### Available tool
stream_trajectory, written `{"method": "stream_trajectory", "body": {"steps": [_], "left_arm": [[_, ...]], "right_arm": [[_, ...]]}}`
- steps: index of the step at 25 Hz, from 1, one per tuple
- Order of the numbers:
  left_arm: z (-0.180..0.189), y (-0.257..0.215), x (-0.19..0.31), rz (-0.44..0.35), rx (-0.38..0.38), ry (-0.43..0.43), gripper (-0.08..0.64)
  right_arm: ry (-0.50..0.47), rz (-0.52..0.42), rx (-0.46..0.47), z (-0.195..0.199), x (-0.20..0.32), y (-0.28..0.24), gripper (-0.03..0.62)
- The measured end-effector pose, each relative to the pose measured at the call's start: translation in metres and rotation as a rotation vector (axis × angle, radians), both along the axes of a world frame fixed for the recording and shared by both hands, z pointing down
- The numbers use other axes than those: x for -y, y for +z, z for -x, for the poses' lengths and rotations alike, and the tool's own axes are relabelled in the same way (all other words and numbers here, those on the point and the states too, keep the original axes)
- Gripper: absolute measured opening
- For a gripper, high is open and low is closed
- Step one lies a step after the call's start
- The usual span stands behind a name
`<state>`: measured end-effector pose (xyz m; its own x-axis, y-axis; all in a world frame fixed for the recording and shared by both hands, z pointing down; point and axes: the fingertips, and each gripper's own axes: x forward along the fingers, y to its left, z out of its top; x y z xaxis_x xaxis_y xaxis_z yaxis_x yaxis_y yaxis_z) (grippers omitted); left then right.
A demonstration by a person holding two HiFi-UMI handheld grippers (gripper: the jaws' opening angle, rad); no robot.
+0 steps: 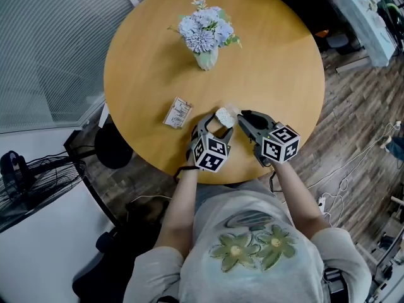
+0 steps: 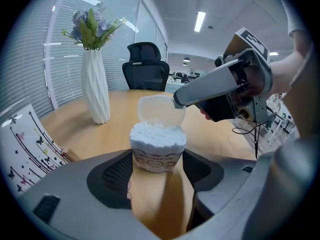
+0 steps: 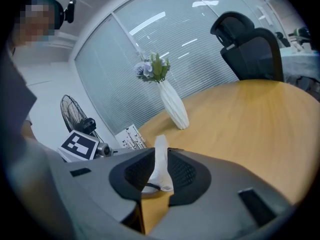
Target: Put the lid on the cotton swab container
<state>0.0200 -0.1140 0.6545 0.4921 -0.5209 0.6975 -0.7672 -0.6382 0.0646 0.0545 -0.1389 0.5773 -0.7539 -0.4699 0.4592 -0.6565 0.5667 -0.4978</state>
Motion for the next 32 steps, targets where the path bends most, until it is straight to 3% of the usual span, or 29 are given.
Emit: {"method": "stream_trajectory", "body": {"steps": [11,32], "left_arm": [[0.001,0.001,0.000,0.002,-0.002,0.010,0.313],[0.000,0.002,0.000,-0.002,0.002,0.012,0.310]], "right_arm": [[-0.037,-0.046,-0.036,0.008,-0.008,0.000,0.095],[-0.094,-0.048,-0.067,0.017,-0.017,0.002,0.118]]}}
